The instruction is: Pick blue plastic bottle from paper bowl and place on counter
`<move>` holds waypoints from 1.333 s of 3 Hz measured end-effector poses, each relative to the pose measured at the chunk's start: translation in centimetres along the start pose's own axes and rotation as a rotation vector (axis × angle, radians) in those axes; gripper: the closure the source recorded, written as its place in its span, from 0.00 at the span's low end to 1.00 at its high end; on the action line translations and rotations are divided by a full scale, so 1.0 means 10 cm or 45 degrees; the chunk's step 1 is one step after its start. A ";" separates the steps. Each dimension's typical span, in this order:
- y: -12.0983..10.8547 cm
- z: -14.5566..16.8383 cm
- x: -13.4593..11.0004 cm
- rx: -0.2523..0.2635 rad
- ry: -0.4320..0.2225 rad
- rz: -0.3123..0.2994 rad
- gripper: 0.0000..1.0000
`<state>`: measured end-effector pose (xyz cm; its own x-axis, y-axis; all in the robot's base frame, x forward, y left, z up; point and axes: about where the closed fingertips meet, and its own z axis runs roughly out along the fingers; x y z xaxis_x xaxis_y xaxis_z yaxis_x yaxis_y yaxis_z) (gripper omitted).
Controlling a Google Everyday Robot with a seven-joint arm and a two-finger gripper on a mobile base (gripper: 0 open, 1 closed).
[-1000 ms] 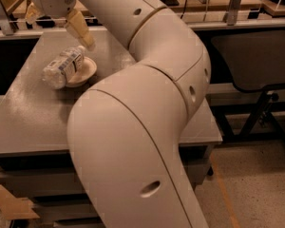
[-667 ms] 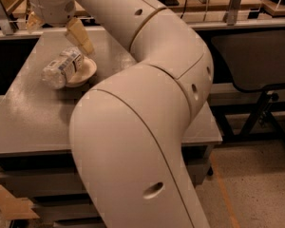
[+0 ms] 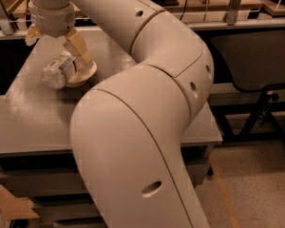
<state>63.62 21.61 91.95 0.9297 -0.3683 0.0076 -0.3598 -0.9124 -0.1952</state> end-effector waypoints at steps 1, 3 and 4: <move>0.01 0.11 0.00 -0.015 -0.042 0.006 0.00; 0.11 0.24 0.08 -0.042 -0.083 0.047 0.41; 0.18 0.19 0.11 -0.045 -0.077 0.065 0.64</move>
Offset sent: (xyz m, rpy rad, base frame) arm -0.0270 -0.0514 -0.0255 -0.1645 0.2288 -0.0099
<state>64.14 19.95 89.75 0.9127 -0.4042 -0.0607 -0.4086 -0.8987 -0.1591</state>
